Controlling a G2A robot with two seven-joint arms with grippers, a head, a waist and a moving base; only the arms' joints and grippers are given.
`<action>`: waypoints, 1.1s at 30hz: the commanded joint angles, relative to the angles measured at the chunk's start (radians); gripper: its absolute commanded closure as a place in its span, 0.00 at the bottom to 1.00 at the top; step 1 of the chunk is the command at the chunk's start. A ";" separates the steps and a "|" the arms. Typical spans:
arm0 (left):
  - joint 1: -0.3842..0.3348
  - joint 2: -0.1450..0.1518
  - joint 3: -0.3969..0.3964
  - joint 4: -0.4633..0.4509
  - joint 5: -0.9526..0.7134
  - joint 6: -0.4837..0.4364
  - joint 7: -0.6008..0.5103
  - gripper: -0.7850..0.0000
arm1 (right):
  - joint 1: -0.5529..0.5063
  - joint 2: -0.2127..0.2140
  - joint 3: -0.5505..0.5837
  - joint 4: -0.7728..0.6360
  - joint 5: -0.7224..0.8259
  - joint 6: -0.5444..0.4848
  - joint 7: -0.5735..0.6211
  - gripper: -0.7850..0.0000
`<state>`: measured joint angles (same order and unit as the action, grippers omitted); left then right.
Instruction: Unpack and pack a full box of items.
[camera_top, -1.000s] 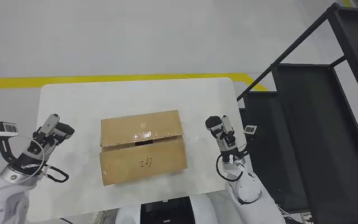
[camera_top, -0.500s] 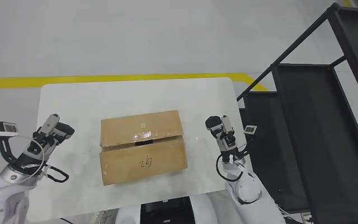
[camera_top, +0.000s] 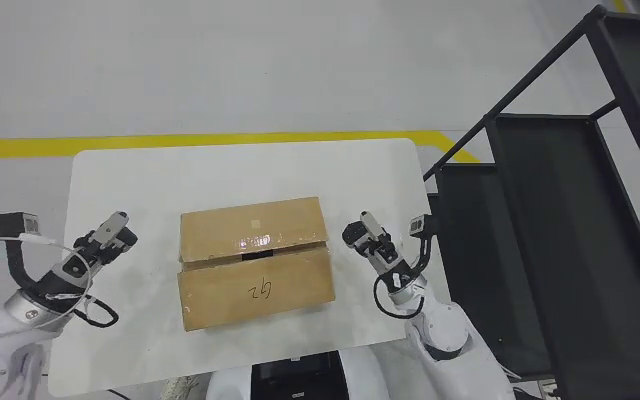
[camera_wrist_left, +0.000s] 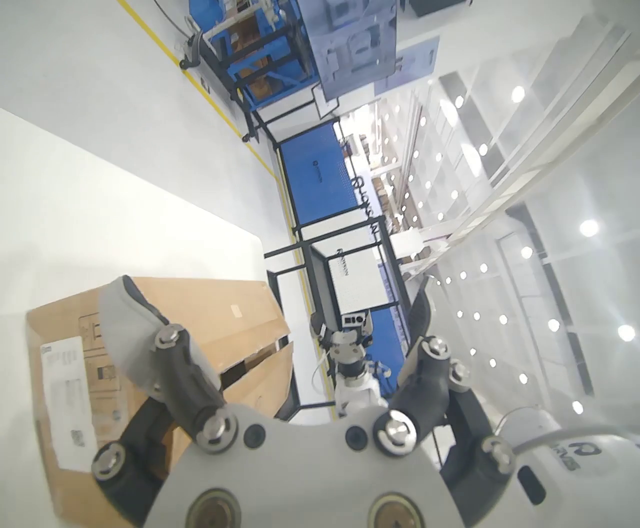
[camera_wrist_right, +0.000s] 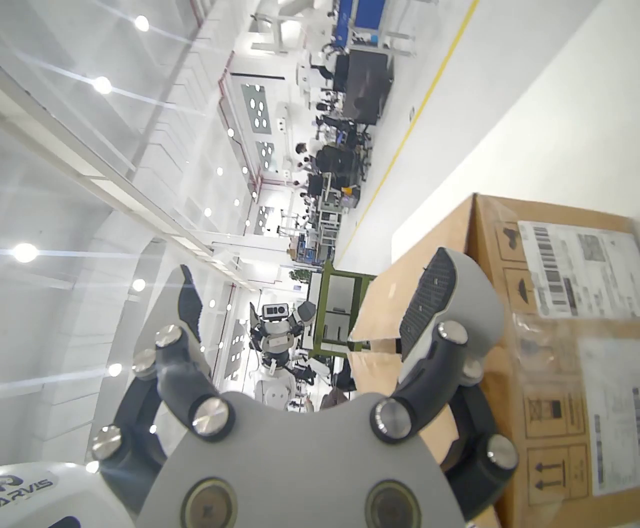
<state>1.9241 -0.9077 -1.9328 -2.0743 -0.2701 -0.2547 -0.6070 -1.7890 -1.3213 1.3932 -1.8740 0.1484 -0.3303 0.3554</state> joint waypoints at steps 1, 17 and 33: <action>0.000 0.004 -0.017 0.014 0.053 -0.022 -0.076 0.00 | 0.003 0.008 0.023 0.003 -0.015 0.052 0.072 0.00; -0.031 0.009 -0.034 0.115 -0.175 -0.136 -0.319 0.00 | 0.006 0.066 0.126 -0.023 -0.082 0.106 0.602 0.00; -0.031 0.009 -0.034 0.115 -0.175 -0.136 -0.319 0.00 | 0.023 0.070 0.114 -0.029 -0.077 0.108 0.598 0.00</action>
<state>1.8931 -0.8987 -1.9670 -1.9593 -0.4452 -0.3908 -0.9260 -1.7725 -1.2532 1.5079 -1.9011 0.0657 -0.2212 0.9458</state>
